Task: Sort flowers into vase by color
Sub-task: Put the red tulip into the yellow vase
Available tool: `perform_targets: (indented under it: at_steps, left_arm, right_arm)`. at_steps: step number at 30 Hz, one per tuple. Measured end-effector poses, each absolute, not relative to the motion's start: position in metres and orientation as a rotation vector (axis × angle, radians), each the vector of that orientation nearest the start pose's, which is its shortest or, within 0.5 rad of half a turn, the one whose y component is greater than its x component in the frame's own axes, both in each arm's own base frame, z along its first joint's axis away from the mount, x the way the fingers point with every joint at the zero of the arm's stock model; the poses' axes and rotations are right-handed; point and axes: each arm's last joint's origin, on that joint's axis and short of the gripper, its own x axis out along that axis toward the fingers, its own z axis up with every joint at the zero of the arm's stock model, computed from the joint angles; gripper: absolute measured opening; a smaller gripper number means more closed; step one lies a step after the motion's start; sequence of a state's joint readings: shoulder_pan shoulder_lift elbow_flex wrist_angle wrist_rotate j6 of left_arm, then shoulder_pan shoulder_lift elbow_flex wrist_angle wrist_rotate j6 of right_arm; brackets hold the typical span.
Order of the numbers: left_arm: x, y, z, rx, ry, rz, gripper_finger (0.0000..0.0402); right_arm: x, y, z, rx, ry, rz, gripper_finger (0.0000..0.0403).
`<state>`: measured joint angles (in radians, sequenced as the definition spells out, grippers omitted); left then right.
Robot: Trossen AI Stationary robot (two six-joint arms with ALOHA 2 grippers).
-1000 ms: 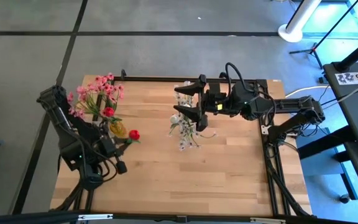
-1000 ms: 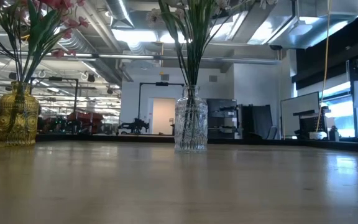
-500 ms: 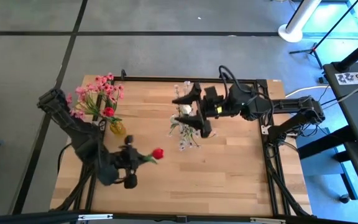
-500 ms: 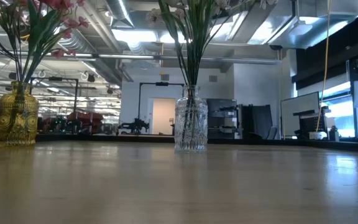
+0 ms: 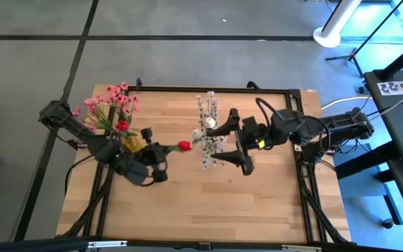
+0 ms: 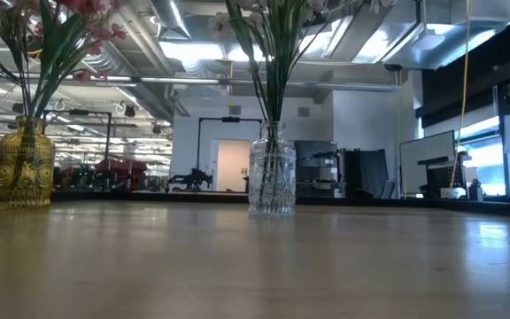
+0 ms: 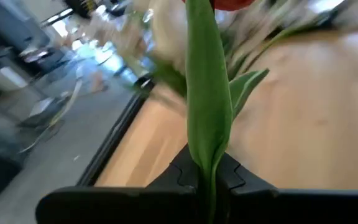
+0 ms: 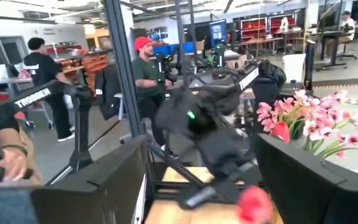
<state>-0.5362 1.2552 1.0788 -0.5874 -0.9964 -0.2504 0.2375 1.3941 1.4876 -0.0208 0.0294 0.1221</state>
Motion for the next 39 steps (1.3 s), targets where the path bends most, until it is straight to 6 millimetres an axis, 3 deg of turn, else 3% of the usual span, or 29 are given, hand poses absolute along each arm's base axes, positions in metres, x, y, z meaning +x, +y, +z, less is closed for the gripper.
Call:
perform_targets:
  at_steps: [4,8,14,25,39]
  left_arm:
    - [0.226,-0.090,0.292,0.357,0.522,0.621,0.0000]
    - [0.219,-0.083,0.288,0.400,0.469,0.739,0.0000]
    - [0.204,-0.079,0.303,0.366,0.360,0.843,0.0000]
    - [0.171,-0.067,0.322,0.278,0.278,0.866,0.0000]
    - [0.151,-0.055,0.316,0.166,0.213,0.948,0.0000]
  right_arm:
    - [0.298,0.077,0.453,0.135,-0.058,0.192,0.0296]
    - [0.297,0.080,0.452,0.136,-0.047,0.154,0.0296]
    - [0.298,0.080,0.452,0.138,-0.049,0.136,0.0296]
    - [0.298,0.079,0.452,0.139,-0.053,0.103,0.0296]
    - [0.298,0.079,0.449,0.133,-0.024,0.102,0.0296]
